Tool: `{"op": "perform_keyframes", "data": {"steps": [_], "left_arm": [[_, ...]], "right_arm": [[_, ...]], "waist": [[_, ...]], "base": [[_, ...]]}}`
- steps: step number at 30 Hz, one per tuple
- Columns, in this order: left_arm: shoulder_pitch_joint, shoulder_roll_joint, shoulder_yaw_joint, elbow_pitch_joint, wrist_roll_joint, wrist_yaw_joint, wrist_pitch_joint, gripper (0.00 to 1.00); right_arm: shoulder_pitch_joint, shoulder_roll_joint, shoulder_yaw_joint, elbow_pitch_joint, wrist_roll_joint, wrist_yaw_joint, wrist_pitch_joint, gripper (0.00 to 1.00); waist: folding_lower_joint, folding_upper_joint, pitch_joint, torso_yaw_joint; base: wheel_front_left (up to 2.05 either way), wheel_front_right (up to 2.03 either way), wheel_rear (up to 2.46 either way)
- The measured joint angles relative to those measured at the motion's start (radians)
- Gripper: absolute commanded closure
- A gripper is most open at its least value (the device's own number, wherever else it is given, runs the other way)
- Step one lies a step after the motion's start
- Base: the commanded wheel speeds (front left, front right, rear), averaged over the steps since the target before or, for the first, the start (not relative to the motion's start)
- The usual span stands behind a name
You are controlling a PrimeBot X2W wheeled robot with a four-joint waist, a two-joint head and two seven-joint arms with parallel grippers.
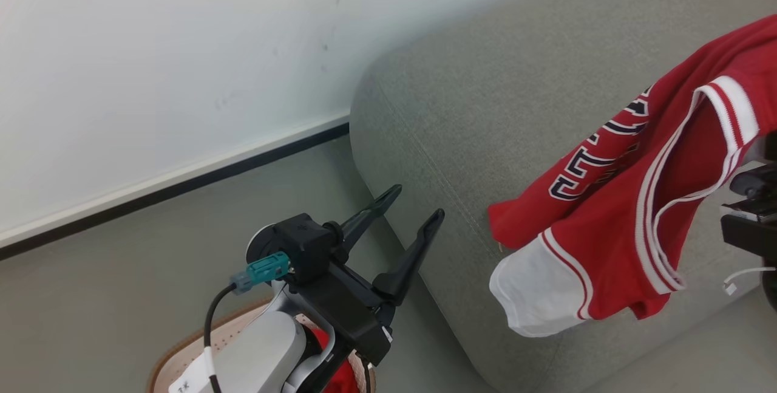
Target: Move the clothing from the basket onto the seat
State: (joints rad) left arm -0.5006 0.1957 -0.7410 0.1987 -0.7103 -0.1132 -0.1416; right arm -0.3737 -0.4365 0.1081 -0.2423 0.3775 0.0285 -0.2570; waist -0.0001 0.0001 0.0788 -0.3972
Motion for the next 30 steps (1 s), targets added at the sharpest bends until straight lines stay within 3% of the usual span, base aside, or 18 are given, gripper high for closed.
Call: {"op": "perform_keyframes", "data": {"steps": [7,12,23,30], "left_arm": [[-0.008,-0.006,-0.016,-0.011,0.018,0.000,0.025,0.00],[-0.010,0.000,-0.018,-0.041,0.020,0.008,0.040,0.00],[-0.069,0.044,-0.016,-0.100,0.037,0.008,0.089,0.00],[-0.101,0.069,-0.008,-0.131,0.039,0.008,0.116,0.00]], "right_arm": [[-0.007,-0.027,-0.034,-0.011,0.002,-0.006,0.000,1.00],[-0.089,-0.067,-0.067,0.044,0.034,0.022,0.007,1.00],[-0.384,-0.196,-0.147,0.296,0.083,0.053,0.068,1.00],[-0.556,-0.229,-0.159,0.472,0.119,0.062,0.114,1.00]], "waist": [[0.0002,0.0000,0.042,-0.007],[0.0001,0.0000,0.076,0.007],[0.0003,0.0000,0.192,0.057],[0.0004,0.0001,0.274,0.105]], "base": [[0.00,0.00,0.00],[0.00,0.00,0.00],[0.00,0.00,0.00],[0.00,0.00,0.00]]}}
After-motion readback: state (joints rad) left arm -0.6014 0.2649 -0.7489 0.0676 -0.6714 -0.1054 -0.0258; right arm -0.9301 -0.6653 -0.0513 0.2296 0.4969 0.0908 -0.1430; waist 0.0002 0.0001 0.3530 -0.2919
